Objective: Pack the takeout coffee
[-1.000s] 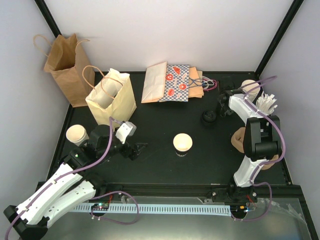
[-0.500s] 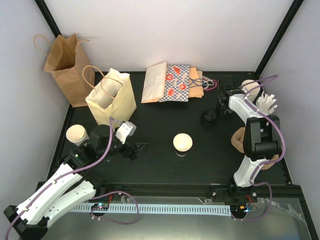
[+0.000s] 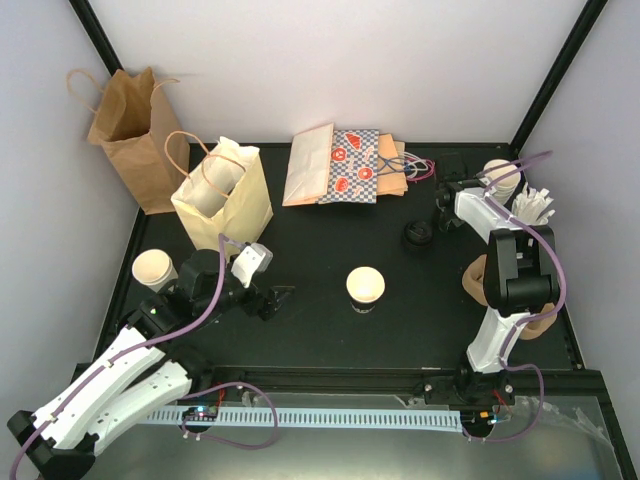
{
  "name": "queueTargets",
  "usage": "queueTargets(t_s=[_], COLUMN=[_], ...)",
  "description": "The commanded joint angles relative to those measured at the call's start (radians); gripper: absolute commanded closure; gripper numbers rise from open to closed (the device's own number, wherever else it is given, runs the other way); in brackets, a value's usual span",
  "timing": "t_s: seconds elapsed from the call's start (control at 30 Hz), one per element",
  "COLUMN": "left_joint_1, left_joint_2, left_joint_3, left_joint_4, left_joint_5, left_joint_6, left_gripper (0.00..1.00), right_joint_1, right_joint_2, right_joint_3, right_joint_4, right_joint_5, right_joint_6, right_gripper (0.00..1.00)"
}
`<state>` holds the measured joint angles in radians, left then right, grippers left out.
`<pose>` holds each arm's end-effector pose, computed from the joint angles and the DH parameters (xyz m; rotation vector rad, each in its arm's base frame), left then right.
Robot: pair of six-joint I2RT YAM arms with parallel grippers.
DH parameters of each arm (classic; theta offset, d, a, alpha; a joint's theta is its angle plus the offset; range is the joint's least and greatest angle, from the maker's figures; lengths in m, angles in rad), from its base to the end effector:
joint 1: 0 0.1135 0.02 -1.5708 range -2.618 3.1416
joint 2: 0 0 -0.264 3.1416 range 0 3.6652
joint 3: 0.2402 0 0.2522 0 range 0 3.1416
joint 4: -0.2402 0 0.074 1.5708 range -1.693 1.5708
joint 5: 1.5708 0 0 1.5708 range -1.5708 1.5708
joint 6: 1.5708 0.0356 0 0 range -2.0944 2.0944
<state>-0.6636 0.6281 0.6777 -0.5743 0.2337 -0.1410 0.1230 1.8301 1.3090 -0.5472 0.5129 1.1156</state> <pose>0.1069 -0.0940 0.2863 0.6991 2.0485 -0.7208 0.3799 0.0294 0.2067 1.3066 2.0678 -0.1575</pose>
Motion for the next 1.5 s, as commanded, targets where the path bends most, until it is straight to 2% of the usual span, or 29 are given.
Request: queueTargets(t_s=[0.0,0.07,0.13,0.27,1.0,1.23,1.47], left_joint_1=[-0.009,-0.009,-0.009,-0.01,-0.016,-0.016,-0.017], left_joint_2=[-0.001,-0.002,-0.003,-0.008,-0.018,-0.015,-0.008], left_joint_3=[-0.004,-0.004,-0.004,-0.004,-0.006,-0.006,-0.004], left_joint_4=[0.027,0.028,0.028,0.027,0.027,0.027,0.027], left_joint_5=[0.016,0.018,0.019,0.021,0.019,0.018,0.021], left_joint_6=[0.013,0.014,0.014,0.014,0.014,0.014,0.014], left_gripper=[0.01,0.01,0.01,0.01,0.01,0.01,0.01], right_joint_1=[0.001,0.006,0.01,0.025,0.106,0.123,0.172], right_joint_2=[0.01,0.001,-0.007,-0.018,-0.146,-0.196,-0.31], right_joint_3=[0.005,0.0,-0.005,-0.005,-0.045,-0.025,-0.041], right_joint_4=[-0.009,-0.013,-0.016,-0.026,-0.088,-0.117,-0.158], right_joint_5=[0.027,0.029,0.03,0.02,0.025,0.072,0.052], right_joint_6=[0.019,0.021,0.021,0.021,0.03,-0.019,-0.125], right_gripper=[0.74,0.77,0.84,0.89,0.9,0.91,0.92])
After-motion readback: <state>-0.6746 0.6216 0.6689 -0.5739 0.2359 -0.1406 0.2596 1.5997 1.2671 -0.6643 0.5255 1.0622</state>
